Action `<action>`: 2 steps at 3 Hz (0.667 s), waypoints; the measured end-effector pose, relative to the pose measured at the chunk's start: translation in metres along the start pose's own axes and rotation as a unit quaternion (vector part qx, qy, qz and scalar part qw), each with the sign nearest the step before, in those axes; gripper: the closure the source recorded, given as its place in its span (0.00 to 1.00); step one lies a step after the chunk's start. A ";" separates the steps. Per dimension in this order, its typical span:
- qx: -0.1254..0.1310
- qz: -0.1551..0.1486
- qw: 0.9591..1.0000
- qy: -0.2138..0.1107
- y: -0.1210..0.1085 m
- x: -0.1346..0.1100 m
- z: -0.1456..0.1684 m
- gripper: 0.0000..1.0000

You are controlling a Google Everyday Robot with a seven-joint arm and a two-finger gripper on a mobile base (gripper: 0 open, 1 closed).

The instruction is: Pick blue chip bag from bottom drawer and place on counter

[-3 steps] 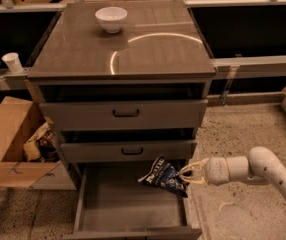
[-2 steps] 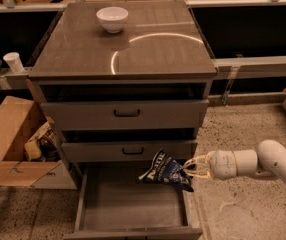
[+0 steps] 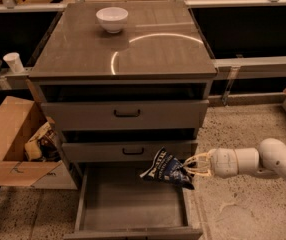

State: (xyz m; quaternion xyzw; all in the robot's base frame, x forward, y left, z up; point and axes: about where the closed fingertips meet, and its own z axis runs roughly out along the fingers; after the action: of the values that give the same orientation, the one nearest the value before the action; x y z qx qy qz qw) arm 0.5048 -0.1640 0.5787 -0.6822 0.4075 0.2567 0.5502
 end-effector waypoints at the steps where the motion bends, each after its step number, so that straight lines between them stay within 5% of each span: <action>1: 0.023 -0.069 0.997 0.000 -0.044 -0.041 -0.014 1.00; 2: 0.047 -0.150 0.988 -0.003 -0.094 -0.100 -0.034 1.00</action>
Offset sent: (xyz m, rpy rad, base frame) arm 0.0319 -0.0047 0.2515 0.0380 -0.5446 0.0078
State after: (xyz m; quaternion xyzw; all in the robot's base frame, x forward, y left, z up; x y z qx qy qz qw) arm 0.5270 -0.1633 0.7187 -0.7085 0.3108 0.1539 0.6147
